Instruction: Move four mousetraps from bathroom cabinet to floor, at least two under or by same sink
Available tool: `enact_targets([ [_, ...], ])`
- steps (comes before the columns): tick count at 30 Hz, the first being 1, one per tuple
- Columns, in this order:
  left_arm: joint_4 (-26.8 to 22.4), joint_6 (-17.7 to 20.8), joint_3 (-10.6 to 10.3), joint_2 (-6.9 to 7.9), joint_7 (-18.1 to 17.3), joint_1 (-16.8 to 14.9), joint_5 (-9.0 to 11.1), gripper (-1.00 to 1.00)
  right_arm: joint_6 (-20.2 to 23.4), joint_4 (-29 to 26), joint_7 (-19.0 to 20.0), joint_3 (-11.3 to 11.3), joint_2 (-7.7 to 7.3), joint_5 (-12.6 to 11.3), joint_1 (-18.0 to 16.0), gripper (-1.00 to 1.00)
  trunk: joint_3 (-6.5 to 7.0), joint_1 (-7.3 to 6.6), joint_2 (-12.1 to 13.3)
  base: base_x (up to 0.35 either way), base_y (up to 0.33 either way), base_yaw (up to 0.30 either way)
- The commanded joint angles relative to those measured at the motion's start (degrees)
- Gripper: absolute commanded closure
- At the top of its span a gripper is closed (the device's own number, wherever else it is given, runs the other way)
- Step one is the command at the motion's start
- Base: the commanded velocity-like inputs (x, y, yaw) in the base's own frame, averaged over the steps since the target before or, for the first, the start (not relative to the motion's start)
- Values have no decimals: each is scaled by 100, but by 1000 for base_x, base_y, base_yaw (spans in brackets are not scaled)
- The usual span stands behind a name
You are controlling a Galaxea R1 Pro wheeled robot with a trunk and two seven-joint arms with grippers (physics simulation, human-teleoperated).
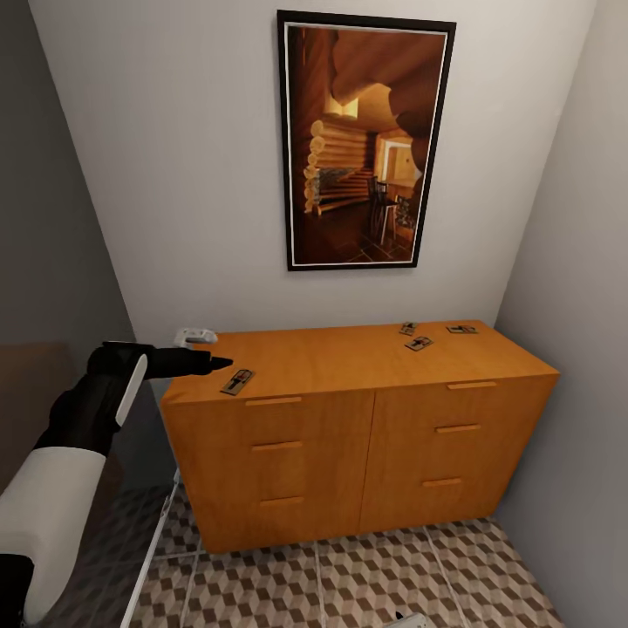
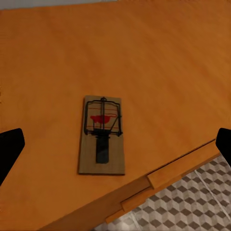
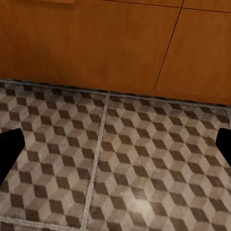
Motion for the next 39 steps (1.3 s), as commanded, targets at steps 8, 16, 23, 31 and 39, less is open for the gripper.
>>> enact_targets([
  [8,20,23,-7,9,-10,-4,-21,-100,-8,5,-59,24,0,41,-5,-100,-6,0,-3,0,0,0],
  [16,21,19,-9,7,-3,-4,-35,-100,-16,5,-61,24,0,41,-4,-100,-6,0,-3,0,0,0],
  [23,19,21,-15,7,-3,-4,-37,-100,-24,5,-66,24,0,41,-6,-100,-6,0,-3,0,0,0],
  [31,73,-13,-27,19,-38,190,-48,-100,-21,14,-68,15,92,59,-13,-100,-6,0,-3,0,0,0],
  [39,78,-16,-35,19,-45,334,-51,-100,-18,14,-63,31,46,52,-13,-100,-6,0,-3,0,0,0],
])
